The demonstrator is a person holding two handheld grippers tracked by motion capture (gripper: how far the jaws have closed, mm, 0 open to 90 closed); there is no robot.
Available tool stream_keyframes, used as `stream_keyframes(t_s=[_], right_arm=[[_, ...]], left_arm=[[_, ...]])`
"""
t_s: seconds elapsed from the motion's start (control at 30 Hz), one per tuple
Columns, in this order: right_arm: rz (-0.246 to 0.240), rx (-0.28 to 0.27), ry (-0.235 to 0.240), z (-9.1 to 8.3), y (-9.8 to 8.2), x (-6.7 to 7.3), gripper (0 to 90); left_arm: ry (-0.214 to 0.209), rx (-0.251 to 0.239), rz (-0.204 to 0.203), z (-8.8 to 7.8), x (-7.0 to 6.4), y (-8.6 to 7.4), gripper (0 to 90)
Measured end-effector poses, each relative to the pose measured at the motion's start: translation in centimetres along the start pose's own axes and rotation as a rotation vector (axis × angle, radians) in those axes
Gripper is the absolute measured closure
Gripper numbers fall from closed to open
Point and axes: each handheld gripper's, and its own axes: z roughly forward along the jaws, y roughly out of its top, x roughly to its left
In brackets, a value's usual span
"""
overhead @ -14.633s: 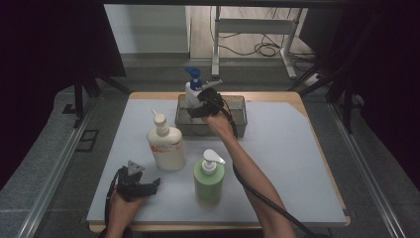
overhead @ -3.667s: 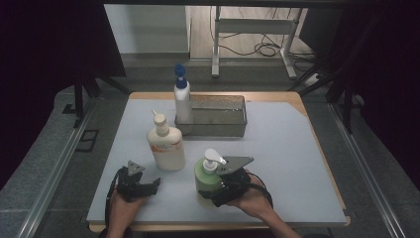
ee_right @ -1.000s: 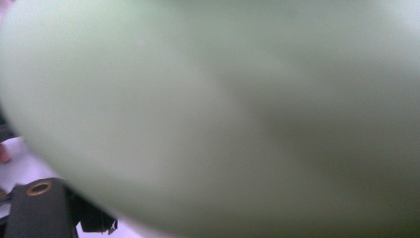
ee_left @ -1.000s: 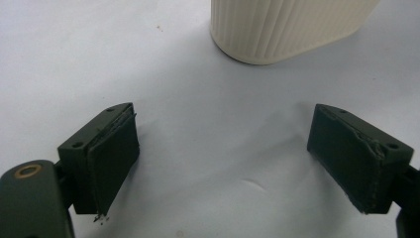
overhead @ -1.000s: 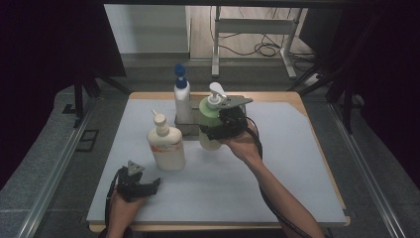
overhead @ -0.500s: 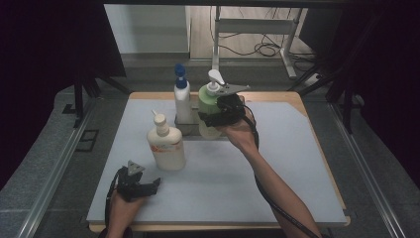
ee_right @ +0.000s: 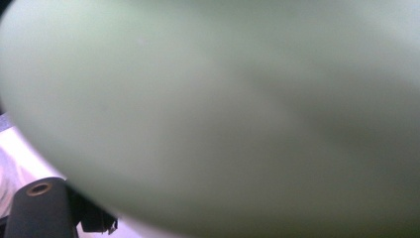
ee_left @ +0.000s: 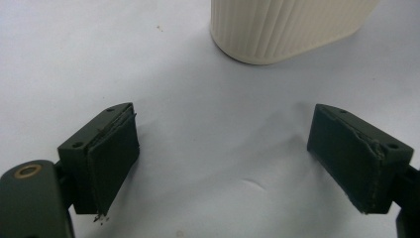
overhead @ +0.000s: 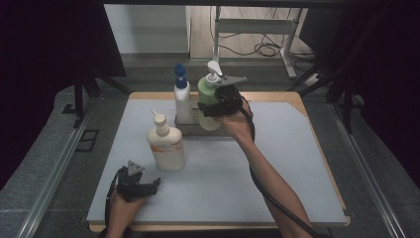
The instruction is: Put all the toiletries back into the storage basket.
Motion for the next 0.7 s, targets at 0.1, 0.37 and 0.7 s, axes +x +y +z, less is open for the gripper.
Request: stream_keyframes(t_s=[0.1,0.37,0.7], right_arm=[[0.006,-0.002,-0.01,0.4,0.2,-0.2,12.1],[0.005,0.001,-0.034,1.4,0.7,-0.8,12.1],[0.006,0.002,-0.059,2.9,1.0,-1.6,12.1]], left_arm=[[0.0,0.002,0.003,0.0,0.0,0.0,12.2],[-0.001,0.002,-0.001,0.0,0.0,0.0,12.2],[-0.001,0.002,-0.001,0.0,0.0,0.0,12.2]])
